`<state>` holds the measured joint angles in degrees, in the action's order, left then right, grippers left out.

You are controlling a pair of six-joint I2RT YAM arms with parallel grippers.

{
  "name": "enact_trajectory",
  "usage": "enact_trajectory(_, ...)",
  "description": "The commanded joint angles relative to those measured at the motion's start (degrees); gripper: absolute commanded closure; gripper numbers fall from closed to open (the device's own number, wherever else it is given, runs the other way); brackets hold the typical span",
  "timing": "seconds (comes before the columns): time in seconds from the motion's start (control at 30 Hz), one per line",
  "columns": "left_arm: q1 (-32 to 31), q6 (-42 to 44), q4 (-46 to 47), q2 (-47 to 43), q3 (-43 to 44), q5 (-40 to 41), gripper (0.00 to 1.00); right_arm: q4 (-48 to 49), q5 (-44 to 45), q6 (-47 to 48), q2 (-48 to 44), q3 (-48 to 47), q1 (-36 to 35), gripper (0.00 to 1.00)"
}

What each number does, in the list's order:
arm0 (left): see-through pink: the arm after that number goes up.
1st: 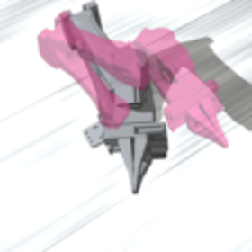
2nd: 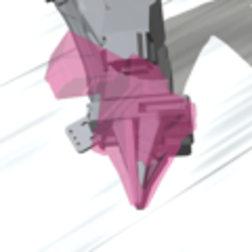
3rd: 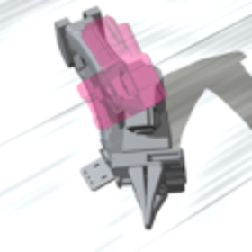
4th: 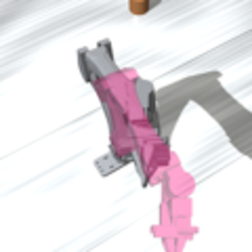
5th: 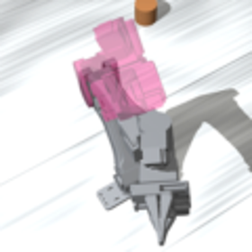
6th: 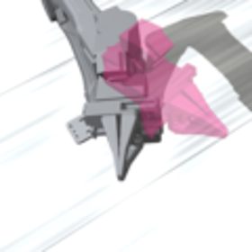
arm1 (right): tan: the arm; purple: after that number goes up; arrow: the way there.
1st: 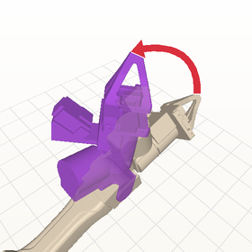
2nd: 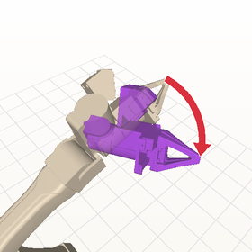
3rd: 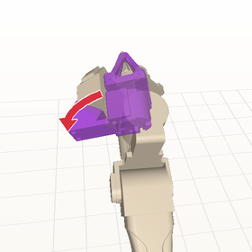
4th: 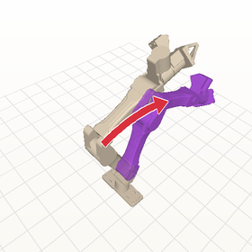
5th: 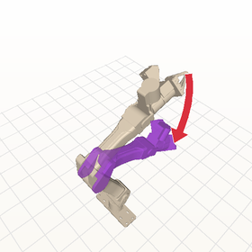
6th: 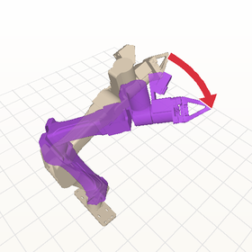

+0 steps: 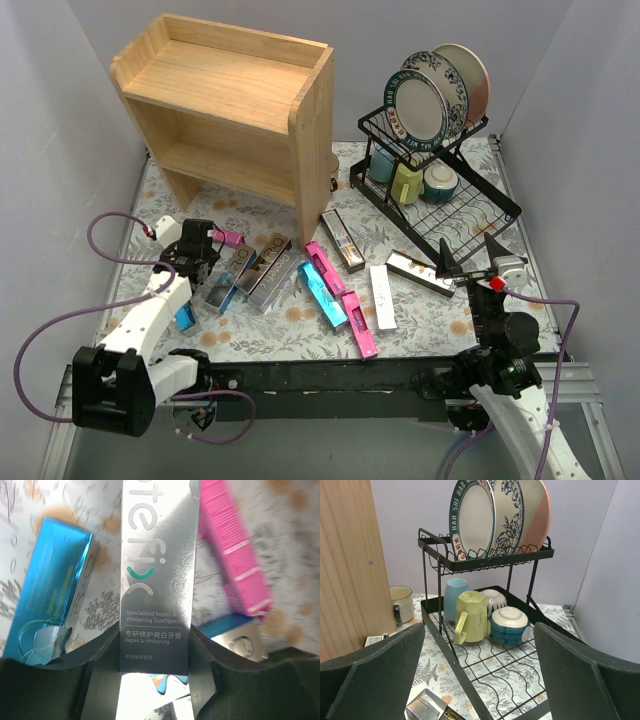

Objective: Place and organize the toothpastes onto the shelf
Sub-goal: Pick up the toothpaste from the center of the board, then place the toothpaste on the shelf.

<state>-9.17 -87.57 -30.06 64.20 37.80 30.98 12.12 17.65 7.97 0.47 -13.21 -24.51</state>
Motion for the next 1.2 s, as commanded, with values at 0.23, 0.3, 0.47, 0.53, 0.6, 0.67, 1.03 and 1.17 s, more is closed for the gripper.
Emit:
enact_trajectory(0.23,0.20,30.92,5.89,-11.65,15.78,-8.03,0.70,2.56,0.28,0.82,-4.69,0.12,-0.45,0.01)
enact_trajectory(0.3,0.20,34.82,7.20,-11.12,18.17,-11.72,0.71,2.56,0.37,0.82,-4.78,0.12,-0.45,0.01)
enact_trajectory(0.47,0.20,43.71,10.99,-7.09,22.13,-18.93,0.71,2.56,0.37,0.82,-5.04,0.12,-0.45,0.01)
enact_trajectory(0.53,0.29,45.11,12.74,-4.02,22.66,-20.87,0.71,2.47,0.28,0.82,-5.04,0.12,-0.54,0.01)
enact_trajectory(0.6,0.47,47.31,15.19,-2.34,23.02,-22.10,0.70,2.38,0.28,0.74,-5.04,0.03,-0.54,0.01)
enact_trajectory(0.67,1.25,49.76,17.22,-0.31,23.11,-22.98,0.70,2.29,0.37,0.82,-5.04,0.03,-0.54,0.01)
enact_trajectory(1.03,13.65,52.32,26.28,7.24,25.39,-35.90,0.66,2.38,0.37,0.82,-4.51,0.03,-0.62,0.02)
enact_trajectory(1.17,15.41,52.77,26.81,10.85,27.15,-38.28,0.61,2.30,0.28,0.73,-4.07,0.03,-0.71,0.02)
